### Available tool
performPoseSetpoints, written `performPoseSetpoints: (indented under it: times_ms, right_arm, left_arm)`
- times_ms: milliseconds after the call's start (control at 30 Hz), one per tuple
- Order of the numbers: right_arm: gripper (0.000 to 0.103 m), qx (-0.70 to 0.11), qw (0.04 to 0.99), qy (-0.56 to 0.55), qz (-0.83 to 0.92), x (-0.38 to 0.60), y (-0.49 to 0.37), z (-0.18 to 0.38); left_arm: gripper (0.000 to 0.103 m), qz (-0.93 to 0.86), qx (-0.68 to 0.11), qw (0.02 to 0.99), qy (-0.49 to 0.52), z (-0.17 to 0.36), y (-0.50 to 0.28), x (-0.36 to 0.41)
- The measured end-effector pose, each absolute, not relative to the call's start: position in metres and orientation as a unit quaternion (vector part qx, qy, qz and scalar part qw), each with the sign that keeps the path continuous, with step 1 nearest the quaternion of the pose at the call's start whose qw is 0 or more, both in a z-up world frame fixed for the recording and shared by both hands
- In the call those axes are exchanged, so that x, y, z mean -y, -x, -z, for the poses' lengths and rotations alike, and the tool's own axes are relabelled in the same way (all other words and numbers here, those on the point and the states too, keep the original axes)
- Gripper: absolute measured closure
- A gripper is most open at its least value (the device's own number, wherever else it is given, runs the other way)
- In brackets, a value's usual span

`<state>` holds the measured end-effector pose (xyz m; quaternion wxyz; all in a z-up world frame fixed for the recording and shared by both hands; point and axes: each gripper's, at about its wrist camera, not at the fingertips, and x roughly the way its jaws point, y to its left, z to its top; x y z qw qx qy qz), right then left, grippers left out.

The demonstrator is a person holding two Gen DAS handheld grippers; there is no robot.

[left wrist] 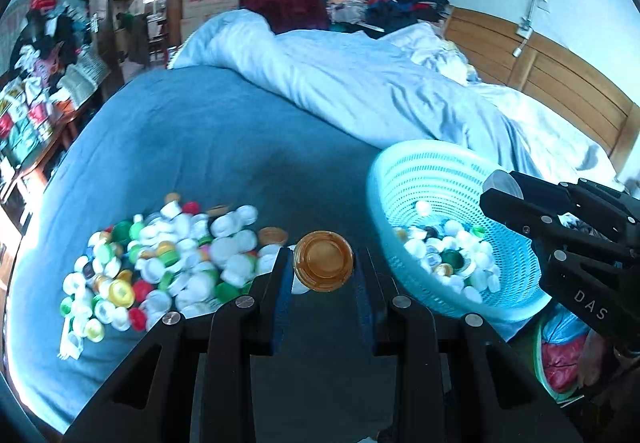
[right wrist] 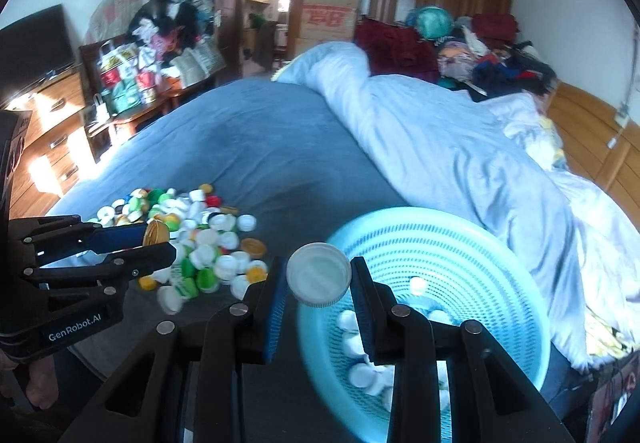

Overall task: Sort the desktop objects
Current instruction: 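Carry the orange cap and the white cap over the blue basket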

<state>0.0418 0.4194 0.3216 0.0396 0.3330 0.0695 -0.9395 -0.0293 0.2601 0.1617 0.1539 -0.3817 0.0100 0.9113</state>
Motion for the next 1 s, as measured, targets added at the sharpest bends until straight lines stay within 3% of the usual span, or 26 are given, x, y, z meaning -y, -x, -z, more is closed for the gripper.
performPoseSetpoints:
  times_ms: [533, 1000]
  right_arm:
    - [0.069, -0.041, -0.052, -0.334, 0.940, -0.516, -0.050, -0.328]
    - [0.069, -0.036, -0.070, -0.342, 0.936, -0.541, -0.048, -0.321]
  left_arm:
    - [0.078, -0.900, -0.048, 0.218, 0.375, -0.173, 0.052, -0.365]
    - [0.078, -0.887, -0.065, 0.246, 0.386, -0.166, 0.061, -0.411]
